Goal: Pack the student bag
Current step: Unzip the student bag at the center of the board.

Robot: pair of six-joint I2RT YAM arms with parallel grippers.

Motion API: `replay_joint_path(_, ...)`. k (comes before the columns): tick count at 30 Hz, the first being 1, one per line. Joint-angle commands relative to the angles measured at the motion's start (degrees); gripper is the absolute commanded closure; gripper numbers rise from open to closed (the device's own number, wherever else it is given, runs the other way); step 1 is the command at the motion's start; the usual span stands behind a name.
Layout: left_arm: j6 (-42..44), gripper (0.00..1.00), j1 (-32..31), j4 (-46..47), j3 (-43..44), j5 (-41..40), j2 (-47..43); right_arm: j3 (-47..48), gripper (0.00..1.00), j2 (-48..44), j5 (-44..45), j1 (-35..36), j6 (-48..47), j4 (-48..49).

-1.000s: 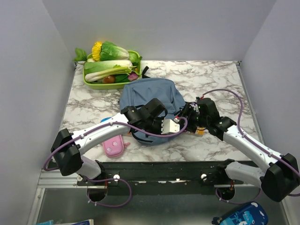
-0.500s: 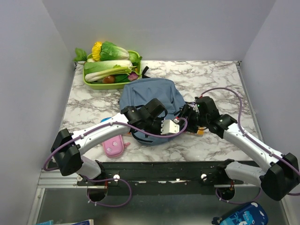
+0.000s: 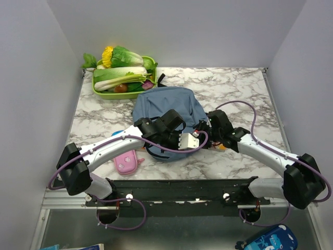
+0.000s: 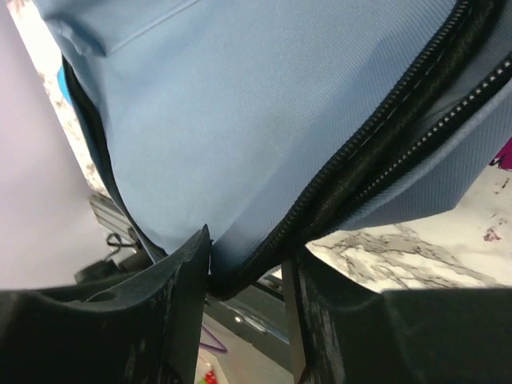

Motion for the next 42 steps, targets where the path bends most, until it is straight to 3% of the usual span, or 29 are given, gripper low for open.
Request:
replay_joint_path(1, -0.2, 1.0, 0.3, -1.0, 2.4, 0.7, -0.6, 1.2, 0.6, 1.6, 2.9, 0.4, 1.3, 3.4)
replay_joint_path(2, 0.2, 1.0, 0.3, -1.2, 2.3, 0.7, -0.8, 1.4, 0.72, 1.0, 4.2, 0.4, 0.6, 2.5)
replay_joint_path(5, 0.6, 1.0, 0.4, -2.0, 1.2, 0.5, -1.6, 3.1, 0.88, -0.6, 8.9, 0.4, -2.6, -1.4)
replay_joint_path(8, 0.8, 1.0, 0.4, -2.9, -0.7, 0.1, -2.9, 4.6, 0.92, -2.1, 13.5, -0.2, -6.2, -5.5)
replay_joint_path(18, -1.1, 1.0, 5.1, -6.8, -9.2, -6.7, -12.3, 1.3, 0.96, -3.5, 20.5, -2.4, -11.4, -7.2)
replay_joint_path(24, -0.2, 1.0, 15.3, -4.0, -16.4, -14.2, -15.9, -1.4, 0.96, -4.0, 22.0, -2.4, -13.1, -6.7)
replay_joint_path(30, 1.2, 1.0, 28.3, 6.0, -19.8, -21.7, -13.4, -2.3, 0.96, -5.6, 21.6, -2.4, -13.9, -6.2)
replay_joint_path(34, 0.3, 1.0, 32.9, 10.2, -17.4, -20.8, -9.1, -2.9, 0.94, -6.4, 20.4, -2.3, -14.3, -5.3)
replay_joint_path(36, 0.1, 1.0, 32.9, 9.5, -15.4, -18.5, -8.7, -3.1, 0.86, -6.7, 19.6, -2.3, -14.7, -4.5)
replay_joint_path(40, -1.0, 0.56, 30.6, 2.8, -10.4, -9.1, -8.7, -4.4, 0.73, -7.7, 18.5, -2.4, -14.6, -3.0)
replay_joint_path(42, -0.7, 0.45, 29.1, 0.4, -7.3, -4.1, -8.8, -4.8, 0.69, -7.9, 17.5, -2.3, -14.5, -1.6)
